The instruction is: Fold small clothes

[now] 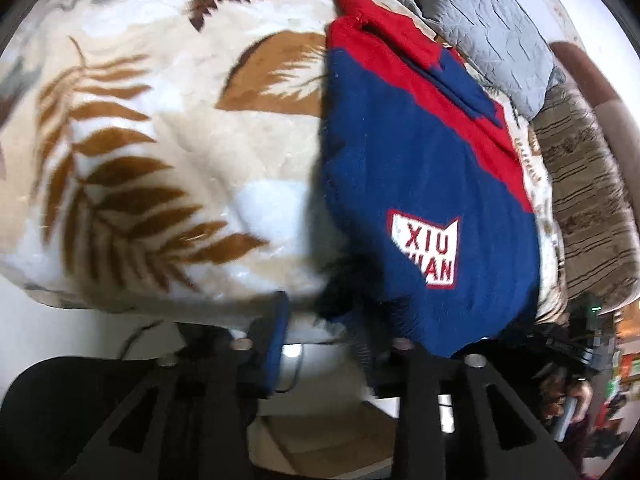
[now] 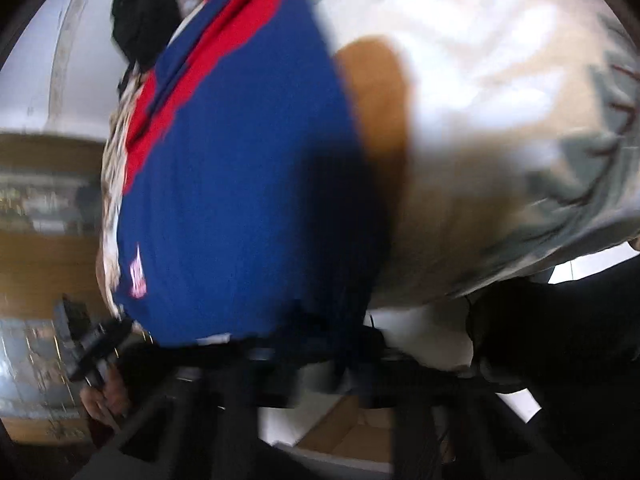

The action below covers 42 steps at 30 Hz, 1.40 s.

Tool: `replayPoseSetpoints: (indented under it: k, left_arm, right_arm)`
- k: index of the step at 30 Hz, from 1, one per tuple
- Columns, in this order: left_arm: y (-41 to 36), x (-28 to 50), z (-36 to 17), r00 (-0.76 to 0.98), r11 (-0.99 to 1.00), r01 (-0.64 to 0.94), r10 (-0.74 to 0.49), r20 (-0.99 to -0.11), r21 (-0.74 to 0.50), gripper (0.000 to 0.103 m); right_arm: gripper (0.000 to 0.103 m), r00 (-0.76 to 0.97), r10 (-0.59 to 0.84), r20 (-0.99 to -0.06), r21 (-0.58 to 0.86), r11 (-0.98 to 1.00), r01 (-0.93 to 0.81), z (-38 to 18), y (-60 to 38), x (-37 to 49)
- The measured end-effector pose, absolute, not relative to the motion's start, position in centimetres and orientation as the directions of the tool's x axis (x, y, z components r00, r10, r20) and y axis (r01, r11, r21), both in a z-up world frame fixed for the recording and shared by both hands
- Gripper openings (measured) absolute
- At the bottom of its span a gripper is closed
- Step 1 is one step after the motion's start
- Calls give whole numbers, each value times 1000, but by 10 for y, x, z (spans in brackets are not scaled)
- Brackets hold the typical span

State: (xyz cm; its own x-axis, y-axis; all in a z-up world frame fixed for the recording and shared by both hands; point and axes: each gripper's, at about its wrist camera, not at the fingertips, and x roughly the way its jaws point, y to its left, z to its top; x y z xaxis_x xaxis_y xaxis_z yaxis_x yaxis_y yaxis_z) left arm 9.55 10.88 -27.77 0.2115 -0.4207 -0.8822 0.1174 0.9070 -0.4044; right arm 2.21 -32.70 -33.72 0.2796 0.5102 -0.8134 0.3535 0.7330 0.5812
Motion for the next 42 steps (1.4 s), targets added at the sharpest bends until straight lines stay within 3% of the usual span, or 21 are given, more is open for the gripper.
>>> replayPoseSetpoints:
  k: [1, 2, 8, 13, 20, 36, 42]
  left_arm:
    - [111, 91, -275, 220, 911, 121, -412, -884, -395, 53]
    - [113, 88, -275, 223, 912, 114, -410, -884, -394, 55]
    - [122, 91, -277, 248, 892, 75, -449, -859, -445, 55]
    - [112, 99, -269, 275, 873, 140, -487, -829, -467, 58]
    - [111, 99, -263, 272, 789, 178, -614, -741, -588, 62]
    - [120, 91, -292, 213, 844, 76, -535, -818, -531, 64]
    - [114, 88, -297, 225, 827, 86, -559, -798, -555, 62]
  right_arm:
    - [9, 283, 477, -832, 550, 775, 311, -328, -319, 22]
    - [9, 296, 462, -836, 537, 799, 270, -318, -313, 21]
    - [9, 328, 477, -816, 559, 797, 231, -299, -312, 28]
    - [9, 328, 492, -807, 574, 783, 238, -301, -314, 25]
    - [9, 332, 519, -788, 605, 754, 256, -307, -316, 27]
    - [9, 331, 556, -762, 639, 727, 251, -311, -320, 31]
    - [9, 322, 557, -765, 635, 736, 236, -309, -318, 34]
